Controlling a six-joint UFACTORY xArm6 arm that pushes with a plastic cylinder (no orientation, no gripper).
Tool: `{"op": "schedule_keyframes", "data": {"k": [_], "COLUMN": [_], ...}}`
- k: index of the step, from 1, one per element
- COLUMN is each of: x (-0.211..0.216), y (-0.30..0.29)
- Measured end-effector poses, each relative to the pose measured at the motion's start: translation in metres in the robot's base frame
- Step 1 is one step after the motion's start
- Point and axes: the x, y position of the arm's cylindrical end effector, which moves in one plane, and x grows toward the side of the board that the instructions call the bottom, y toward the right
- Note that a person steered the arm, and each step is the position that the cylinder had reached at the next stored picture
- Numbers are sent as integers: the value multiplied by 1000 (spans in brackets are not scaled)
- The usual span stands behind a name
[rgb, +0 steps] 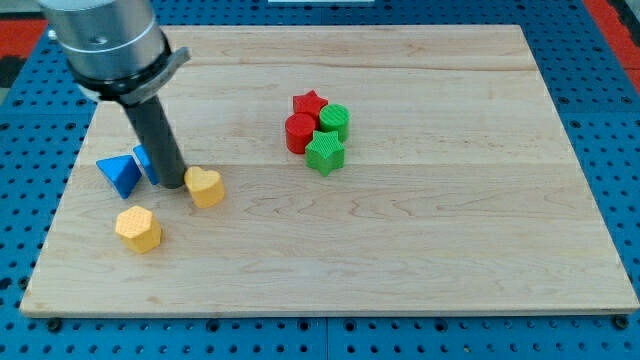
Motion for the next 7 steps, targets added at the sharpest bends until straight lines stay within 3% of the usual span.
{"op": "schedule_keyframes", "data": {"k": [1,3,4,6,7], "x": [16,48,14,-39,-52], "y": [0,-57,-86,-35,-61]}}
